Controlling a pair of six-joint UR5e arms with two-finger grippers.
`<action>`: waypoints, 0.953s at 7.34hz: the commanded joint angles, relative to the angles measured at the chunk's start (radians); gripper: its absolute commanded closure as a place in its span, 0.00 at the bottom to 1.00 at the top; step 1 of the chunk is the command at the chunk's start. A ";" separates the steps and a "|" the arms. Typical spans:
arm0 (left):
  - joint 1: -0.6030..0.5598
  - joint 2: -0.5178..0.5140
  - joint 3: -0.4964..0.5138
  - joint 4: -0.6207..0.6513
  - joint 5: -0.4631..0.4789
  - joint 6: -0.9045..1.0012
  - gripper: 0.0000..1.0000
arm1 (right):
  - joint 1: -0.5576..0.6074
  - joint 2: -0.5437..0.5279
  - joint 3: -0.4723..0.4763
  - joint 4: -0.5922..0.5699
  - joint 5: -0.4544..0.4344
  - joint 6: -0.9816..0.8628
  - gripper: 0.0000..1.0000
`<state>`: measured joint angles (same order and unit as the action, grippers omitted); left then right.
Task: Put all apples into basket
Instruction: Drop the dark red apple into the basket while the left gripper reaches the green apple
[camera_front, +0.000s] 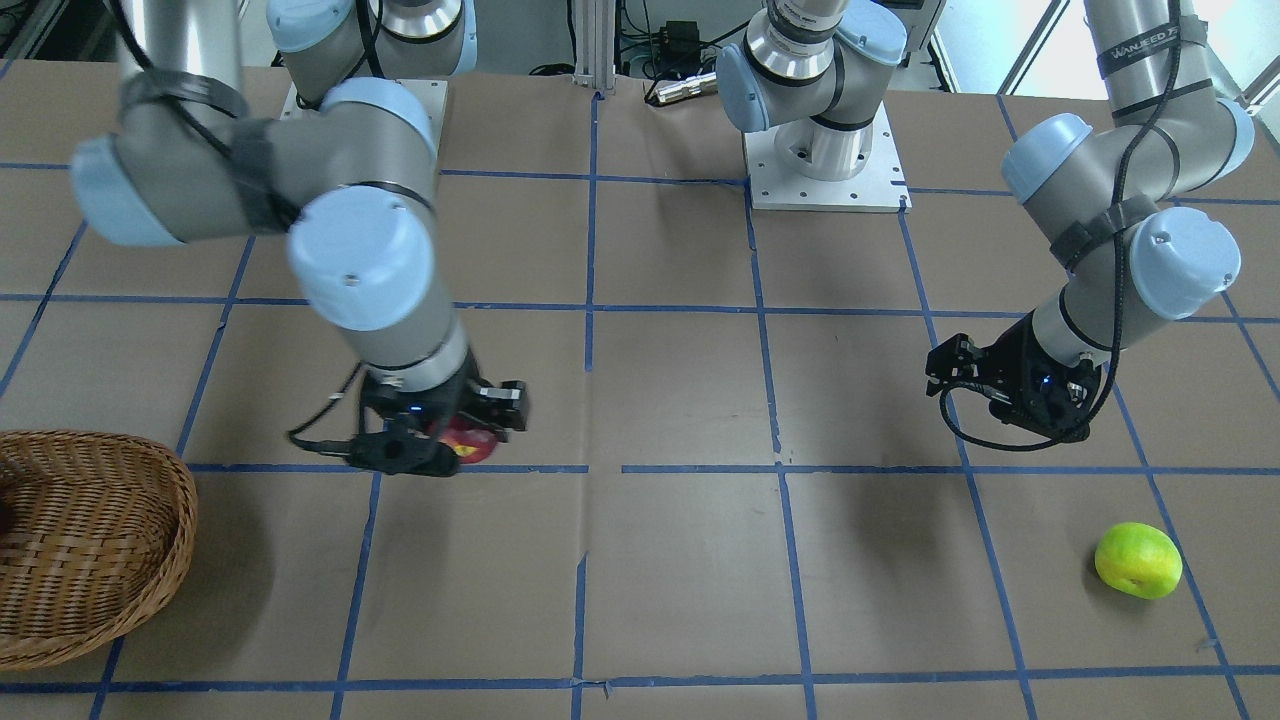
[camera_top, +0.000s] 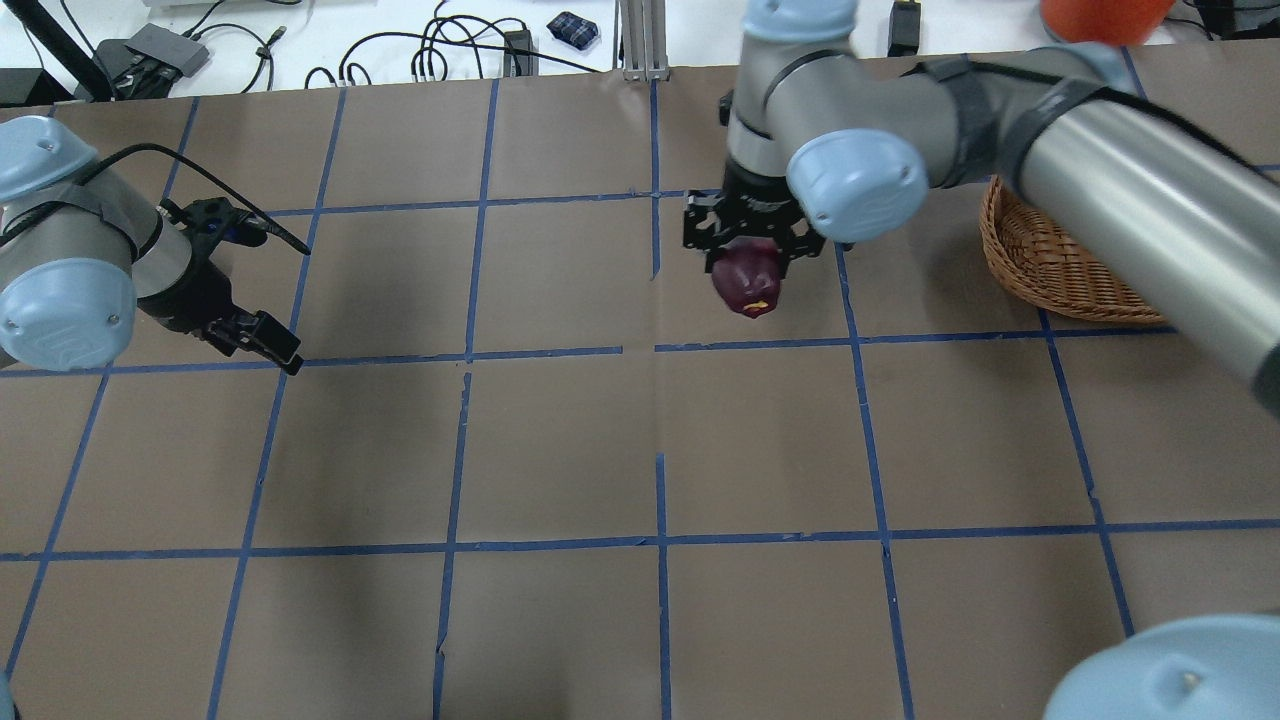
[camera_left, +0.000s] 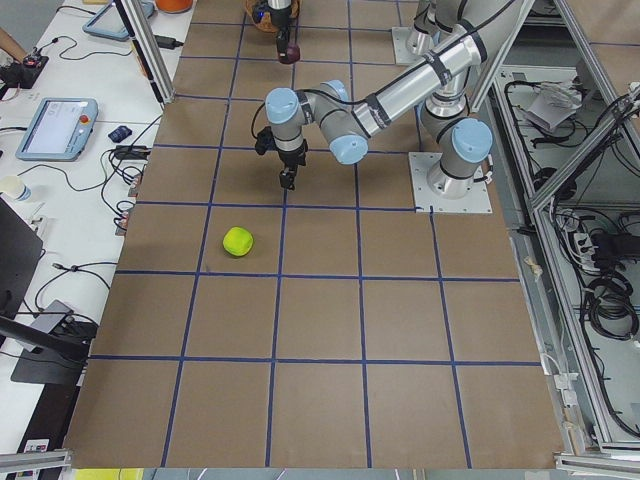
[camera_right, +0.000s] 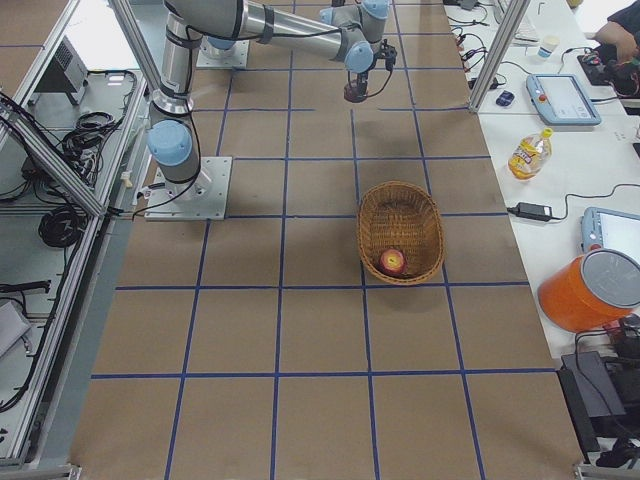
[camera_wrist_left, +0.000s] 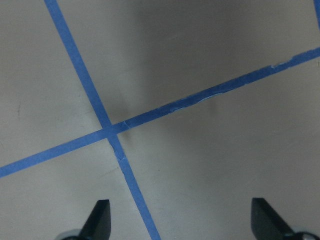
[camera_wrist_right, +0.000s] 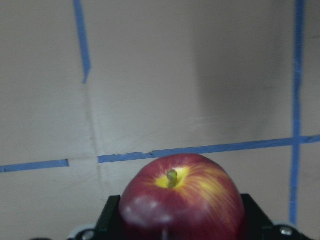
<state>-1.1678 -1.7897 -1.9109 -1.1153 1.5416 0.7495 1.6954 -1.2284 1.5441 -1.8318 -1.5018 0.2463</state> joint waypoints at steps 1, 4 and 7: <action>-0.001 -0.017 0.051 0.020 -0.004 -0.002 0.00 | -0.297 -0.085 -0.007 0.106 -0.046 -0.291 1.00; 0.002 -0.147 0.280 0.002 0.015 -0.010 0.00 | -0.508 -0.010 -0.009 -0.061 -0.125 -0.654 1.00; 0.040 -0.325 0.505 -0.004 0.111 0.002 0.00 | -0.585 0.134 -0.082 -0.144 -0.166 -0.785 1.00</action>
<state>-1.1496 -2.0412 -1.4933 -1.1142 1.6269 0.7473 1.1439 -1.1572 1.4965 -1.9510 -1.6503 -0.4961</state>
